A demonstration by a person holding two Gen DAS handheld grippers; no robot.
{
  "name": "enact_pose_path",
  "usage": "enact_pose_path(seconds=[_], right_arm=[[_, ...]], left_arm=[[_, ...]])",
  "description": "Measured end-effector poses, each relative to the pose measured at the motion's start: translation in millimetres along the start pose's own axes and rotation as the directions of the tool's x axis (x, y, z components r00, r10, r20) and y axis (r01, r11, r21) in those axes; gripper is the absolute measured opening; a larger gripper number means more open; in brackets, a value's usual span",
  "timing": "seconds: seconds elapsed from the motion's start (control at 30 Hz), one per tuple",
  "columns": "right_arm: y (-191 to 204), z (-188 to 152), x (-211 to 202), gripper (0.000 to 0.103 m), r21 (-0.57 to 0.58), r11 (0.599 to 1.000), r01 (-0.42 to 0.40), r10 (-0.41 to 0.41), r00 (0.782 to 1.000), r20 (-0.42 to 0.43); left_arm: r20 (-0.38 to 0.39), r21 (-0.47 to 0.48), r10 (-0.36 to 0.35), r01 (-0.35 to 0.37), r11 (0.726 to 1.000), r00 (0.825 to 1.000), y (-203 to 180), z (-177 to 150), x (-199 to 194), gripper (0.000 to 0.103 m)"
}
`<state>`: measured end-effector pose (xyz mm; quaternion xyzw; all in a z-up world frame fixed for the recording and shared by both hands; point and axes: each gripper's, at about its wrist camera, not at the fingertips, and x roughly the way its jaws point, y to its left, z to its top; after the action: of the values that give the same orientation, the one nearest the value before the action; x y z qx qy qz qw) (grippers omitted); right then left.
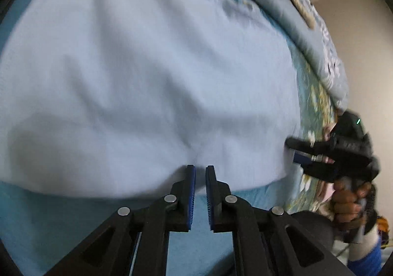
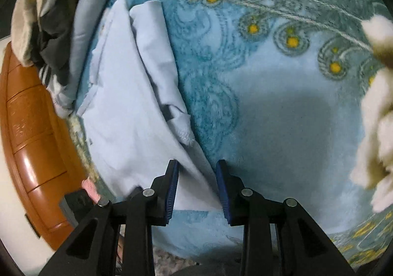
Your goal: Fold clothes
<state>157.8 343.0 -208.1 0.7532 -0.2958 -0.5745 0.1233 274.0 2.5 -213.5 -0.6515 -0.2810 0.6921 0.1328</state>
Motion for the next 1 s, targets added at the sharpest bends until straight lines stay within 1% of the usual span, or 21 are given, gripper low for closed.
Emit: enact_pose_path(seconds=[0.07,0.1,0.23,0.3,0.37,0.43,0.47,0.5,0.53,0.57,0.6,0.63,0.7,0.73,0.77,0.8,0.87,0.9,0.93,0.97,1.0], right_arm=[[6,-8,2,0.014,-0.003,0.999,0.045,-0.045,0.999,0.008],[13,-13,1,0.005,-0.023,0.996,0.083,-0.082,0.996,0.019],[44,-29,-12,0.003,-0.081,0.985,0.155,-0.147,0.985,0.092],[77,-41,-23,0.003,-0.144,0.973,0.180,-0.160,0.977,0.140],[113,-54,-28,0.003,-0.218,0.956,0.196,-0.157,0.970,0.183],[161,-71,-24,0.003,-0.318,0.916,0.247,-0.177,0.956,0.233],[186,-79,-17,0.003,-0.374,0.886,0.276,-0.187,0.948,0.256],[210,-91,-12,0.003,-0.440,0.847,0.299,-0.189,0.942,0.276],[226,-101,-7,0.003,-0.500,0.812,0.301,-0.177,0.944,0.280],[242,-114,0,0.003,-0.563,0.775,0.288,-0.157,0.950,0.269],[263,-129,16,0.003,-0.627,0.732,0.268,-0.141,0.959,0.245],[275,-132,32,0.003,-0.656,0.708,0.260,-0.142,0.963,0.229],[294,-142,73,0.003,-0.701,0.662,0.263,-0.175,0.965,0.196],[298,-143,95,0.003,-0.708,0.651,0.273,-0.205,0.962,0.182],[299,-140,121,0.003,-0.705,0.651,0.282,-0.243,0.957,0.159],[298,-134,139,0.003,-0.688,0.667,0.288,-0.268,0.953,0.139],[287,-131,159,0.004,-0.647,0.703,0.295,-0.306,0.947,0.099],[283,-133,162,0.005,-0.641,0.707,0.298,-0.313,0.945,0.093],[279,-134,164,0.008,-0.638,0.713,0.291,-0.312,0.946,0.083],[277,-136,157,0.013,-0.647,0.721,0.246,-0.277,0.959,0.056],[276,-138,150,0.016,-0.655,0.728,0.201,-0.242,0.970,0.029]], left_arm=[[0.016,-0.031,-0.010,0.010,0.999,1.000,4,-4,-1,0.009],[0.021,-0.056,-0.024,0.025,0.998,0.999,8,-5,-1,0.009],[0.029,-0.069,-0.052,0.054,0.996,0.998,3,-6,12,0.008],[0.034,-0.084,-0.076,0.078,0.993,0.997,10,-7,10,0.008],[0.033,-0.110,-0.124,0.127,0.986,0.992,19,-8,5,0.008],[0.068,-0.124,-0.174,0.181,0.976,0.982,33,-14,-16,0.008],[0.089,-0.129,-0.198,0.209,0.969,0.976,40,-18,-29,0.008],[0.120,-0.131,-0.209,0.224,0.966,0.971,50,-23,-44,0.008],[0.154,-0.130,-0.213,0.233,0.964,0.965,62,-28,-60,0.008],[0.190,-0.138,-0.201,0.229,0.964,0.961,75,-34,-75,0.008],[0.220,-0.152,-0.184,0.220,0.964,0.958,88,-38,-87,0.009],[0.245,-0.177,-0.161,0.207,0.962,0.956,103,-43,-98,0.009],[0.294,-0.240,-0.119,0.194,0.951,0.948,138,-58,-120,0.009],[0.309,-0.269,-0.104,0.191,0.944,0.945,151,-65,-127,0.011],[0.320,-0.296,-0.090,0.190,0.936,0.943,162,-71,-132,0.011],[0.328,-0.316,-0.084,0.193,0.929,0.941,171,-76,-134,0.011],[0.353,-0.327,-0.079,0.202,0.923,0.932,181,-81,-143,0.011],[0.362,-0.322,-0.082,0.207,0.924,0.928,184,-82,-146,0.011],[0.369,-0.307,-0.091,0.214,0.927,0.925,184,-80,-148,0.015],[0.375,-0.290,-0.103,0.222,0.931,0.921,182,-77,-149,0.020],[0.378,-0.273,-0.111,0.225,0.935,0.919,179,-73,-148,0.030]])
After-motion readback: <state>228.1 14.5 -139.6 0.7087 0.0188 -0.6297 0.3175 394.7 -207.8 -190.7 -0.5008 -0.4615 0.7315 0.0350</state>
